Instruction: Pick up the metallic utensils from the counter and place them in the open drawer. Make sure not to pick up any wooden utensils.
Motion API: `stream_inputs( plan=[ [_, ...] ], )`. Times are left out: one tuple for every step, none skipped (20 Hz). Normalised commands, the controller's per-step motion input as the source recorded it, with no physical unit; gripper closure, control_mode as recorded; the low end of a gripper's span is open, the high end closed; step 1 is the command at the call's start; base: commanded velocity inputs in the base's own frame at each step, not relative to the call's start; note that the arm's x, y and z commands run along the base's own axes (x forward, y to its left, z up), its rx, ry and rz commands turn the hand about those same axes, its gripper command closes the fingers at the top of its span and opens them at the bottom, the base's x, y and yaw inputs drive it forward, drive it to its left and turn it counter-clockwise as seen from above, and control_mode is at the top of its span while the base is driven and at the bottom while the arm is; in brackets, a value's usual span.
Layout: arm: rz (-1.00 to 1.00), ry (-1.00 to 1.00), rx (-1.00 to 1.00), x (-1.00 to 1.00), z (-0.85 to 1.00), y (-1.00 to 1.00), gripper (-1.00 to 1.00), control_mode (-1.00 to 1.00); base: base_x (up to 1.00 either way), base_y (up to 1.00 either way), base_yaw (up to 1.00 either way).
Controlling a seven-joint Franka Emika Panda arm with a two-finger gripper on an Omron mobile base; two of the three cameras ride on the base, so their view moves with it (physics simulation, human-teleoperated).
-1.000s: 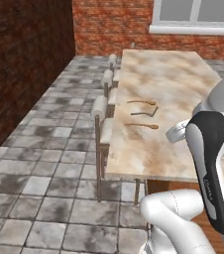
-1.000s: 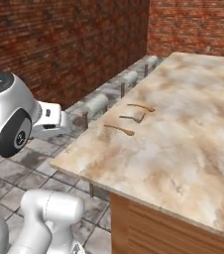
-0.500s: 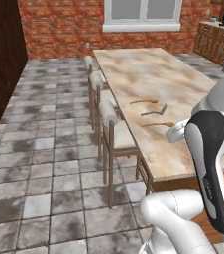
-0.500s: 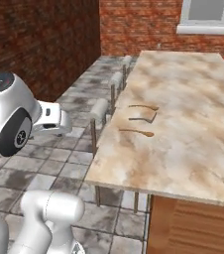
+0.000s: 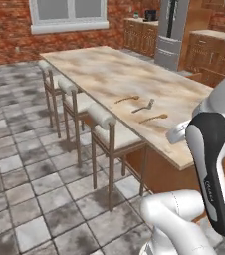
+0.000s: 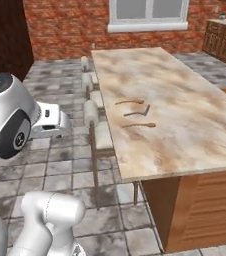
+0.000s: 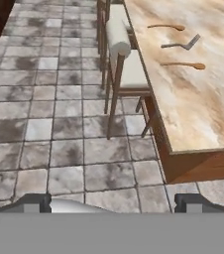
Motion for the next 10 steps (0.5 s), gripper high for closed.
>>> stream_inputs(
  plan=[
    [0.00, 0.00, 0.00, 0.00, 0.00, 0.00, -1.00, 1.00, 0.71, 0.73, -0.76],
    [0.00, 0.00, 0.00, 0.00, 0.00, 0.00, -1.00, 1.00, 0.82, 0.71, -0.77],
    [0.00, 0.00, 0.00, 0.00, 0.00, 0.00, -1.00, 1.00, 0.94, 0.75, -0.73],
    [0.00, 0.00, 0.00, 0.00, 0.00, 0.00, -1.00, 1.00, 1.00, 0.54, -0.67],
    [0.00, 0.00, 0.00, 0.00, 0.00, 0.00, -1.00, 1.00, 1.00, 0.69, -0.65],
    [0.00, 0.00, 0.00, 0.00, 0.00, 0.00, -1.00, 1.00, 1.00, 0.78, -0.65],
    [0.00, 0.00, 0.00, 0.00, 0.00, 0.00, -1.00, 1.00, 1.00, 0.82, -0.66],
    [0.00, 0.00, 0.00, 0.00, 0.00, 0.00, -1.00, 1.00, 1.00, 0.86, -0.66],
    [0.00, 0.00, 0.00, 0.00, 0.00, 0.00, -1.00, 1.00, 1.00, 0.86, -0.67],
    [0.00, 0.00, 0.00, 0.00, 0.00, 0.00, -1.00, 1.00, 1.00, 0.84, -0.69]
  ],
)
